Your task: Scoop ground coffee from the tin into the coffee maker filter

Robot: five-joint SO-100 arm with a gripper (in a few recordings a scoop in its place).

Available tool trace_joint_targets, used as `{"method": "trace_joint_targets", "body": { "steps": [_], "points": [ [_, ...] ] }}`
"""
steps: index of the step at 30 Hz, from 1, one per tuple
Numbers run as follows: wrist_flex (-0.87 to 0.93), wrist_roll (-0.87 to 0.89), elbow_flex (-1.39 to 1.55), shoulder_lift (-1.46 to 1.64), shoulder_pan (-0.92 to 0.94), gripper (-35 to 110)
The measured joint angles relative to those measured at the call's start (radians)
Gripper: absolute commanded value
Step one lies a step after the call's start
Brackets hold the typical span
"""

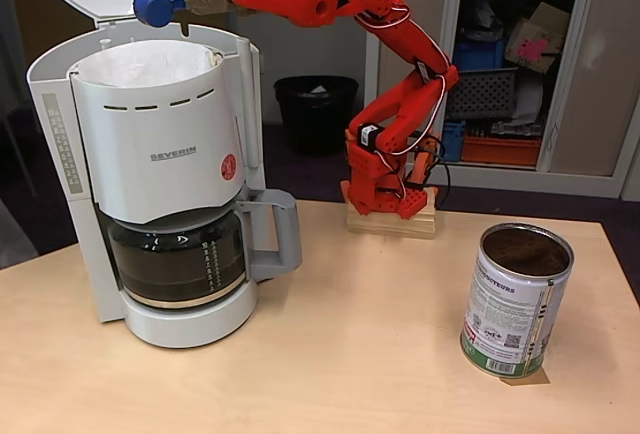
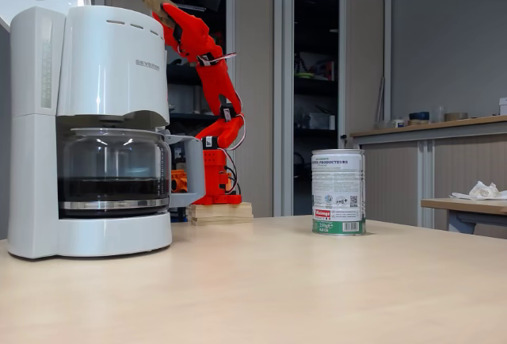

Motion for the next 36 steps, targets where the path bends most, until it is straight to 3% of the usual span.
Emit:
{"method": "trace_joint_targets", "body": {
  "steps": [36],
  "points": [
    [-0.449,0.578,0.193,0.072,-0.025,0]
  ]
}}
